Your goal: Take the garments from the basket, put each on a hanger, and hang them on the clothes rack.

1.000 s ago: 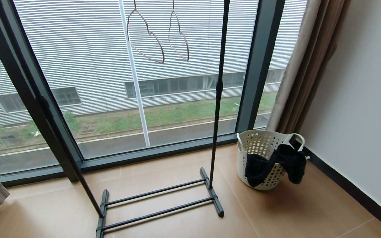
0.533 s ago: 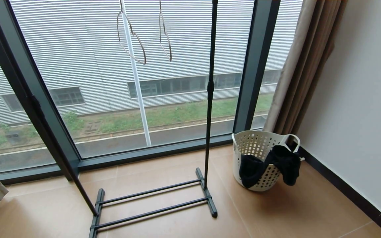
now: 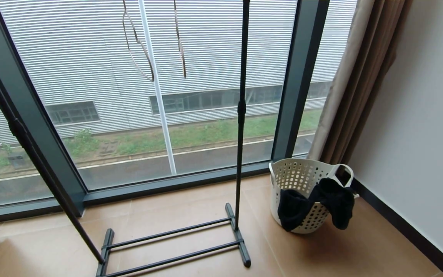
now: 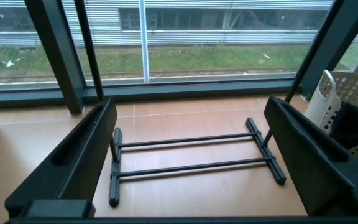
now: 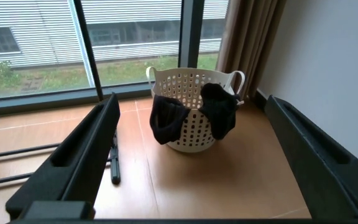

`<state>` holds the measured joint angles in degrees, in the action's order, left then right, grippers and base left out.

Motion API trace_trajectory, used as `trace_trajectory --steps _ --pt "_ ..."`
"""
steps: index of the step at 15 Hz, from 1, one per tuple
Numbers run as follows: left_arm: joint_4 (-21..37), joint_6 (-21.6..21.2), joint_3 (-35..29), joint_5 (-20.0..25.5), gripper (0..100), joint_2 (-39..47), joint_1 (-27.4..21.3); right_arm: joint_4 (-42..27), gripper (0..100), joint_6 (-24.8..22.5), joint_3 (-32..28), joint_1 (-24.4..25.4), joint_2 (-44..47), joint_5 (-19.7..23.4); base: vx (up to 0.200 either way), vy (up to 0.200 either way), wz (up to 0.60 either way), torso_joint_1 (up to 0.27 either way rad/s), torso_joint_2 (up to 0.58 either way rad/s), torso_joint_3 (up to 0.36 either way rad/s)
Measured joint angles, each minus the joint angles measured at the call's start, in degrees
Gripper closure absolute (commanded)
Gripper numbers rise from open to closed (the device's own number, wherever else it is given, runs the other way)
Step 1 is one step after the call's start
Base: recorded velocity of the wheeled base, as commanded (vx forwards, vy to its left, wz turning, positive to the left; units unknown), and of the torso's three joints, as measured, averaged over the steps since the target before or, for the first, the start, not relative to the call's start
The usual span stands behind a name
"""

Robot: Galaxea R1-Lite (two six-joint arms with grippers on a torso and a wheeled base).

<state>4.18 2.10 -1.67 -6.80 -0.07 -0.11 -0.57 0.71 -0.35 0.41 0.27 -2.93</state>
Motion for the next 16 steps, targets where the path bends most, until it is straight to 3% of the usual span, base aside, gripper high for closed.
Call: trace_trajectory --steps 10,14,16 --pt "0.1 0.0 0.0 0.0 0 0.0 -0.1 0.0 0 0.0 0.0 -0.1 0.0 0.0 0.0 -0.2 0.0 0.006 0.0 0.003" --pt "0.1 0.0 0.0 0.0 0 0.0 -0.1 0.0 0 0.0 0.0 -0.1 0.0 0.0 0.2 -0.2 0.0 -0.001 0.01 0.005" --pt "0.0 0.0 0.0 0.0 0 0.0 -0.1 0.0 0 0.0 0.0 -0.1 0.0 0.0 0.0 -0.2 0.0 0.007 0.0 0.002"
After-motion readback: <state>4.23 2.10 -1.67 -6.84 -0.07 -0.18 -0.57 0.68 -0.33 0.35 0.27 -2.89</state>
